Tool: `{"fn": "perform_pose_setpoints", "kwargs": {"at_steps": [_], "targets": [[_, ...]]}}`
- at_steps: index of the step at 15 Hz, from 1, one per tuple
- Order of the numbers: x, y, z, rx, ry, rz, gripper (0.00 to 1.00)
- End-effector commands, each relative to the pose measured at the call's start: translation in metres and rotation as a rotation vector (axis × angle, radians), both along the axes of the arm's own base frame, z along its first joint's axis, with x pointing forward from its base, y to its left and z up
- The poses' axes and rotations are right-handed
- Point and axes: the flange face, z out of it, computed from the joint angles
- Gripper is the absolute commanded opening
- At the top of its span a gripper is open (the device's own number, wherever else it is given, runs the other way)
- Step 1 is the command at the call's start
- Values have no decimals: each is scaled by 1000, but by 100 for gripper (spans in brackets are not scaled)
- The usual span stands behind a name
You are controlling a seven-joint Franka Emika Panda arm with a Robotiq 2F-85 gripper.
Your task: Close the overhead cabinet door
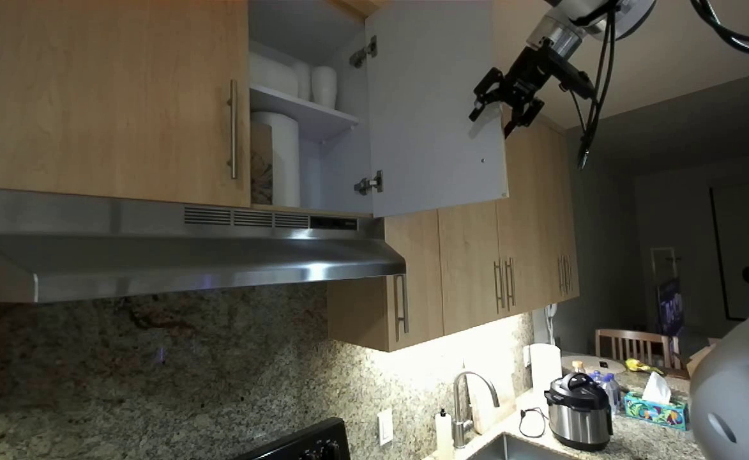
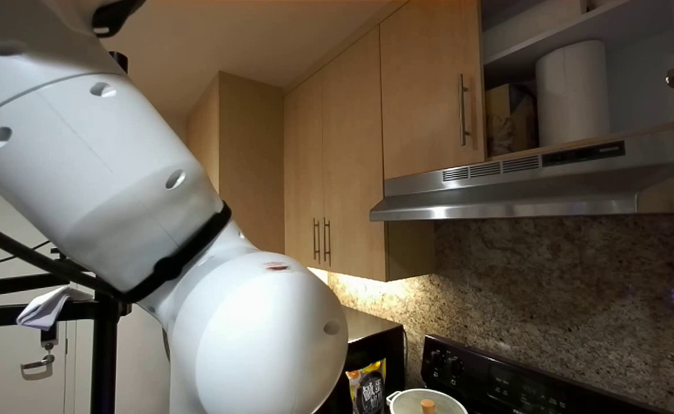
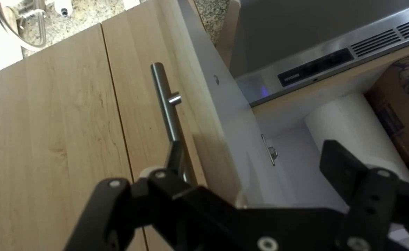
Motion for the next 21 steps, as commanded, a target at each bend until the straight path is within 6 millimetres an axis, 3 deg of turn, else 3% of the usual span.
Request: {"fn": "perform_pose_setpoints", "kwargs": {"at_steps": [1,8,16,21], "targets": [[4,1,-2,-1,-29,59,100],[2,12,-1,58,-19,100,100],[-4,47,8,55,-26,95,100],[9,77,11,28,-63,6,100]]}}
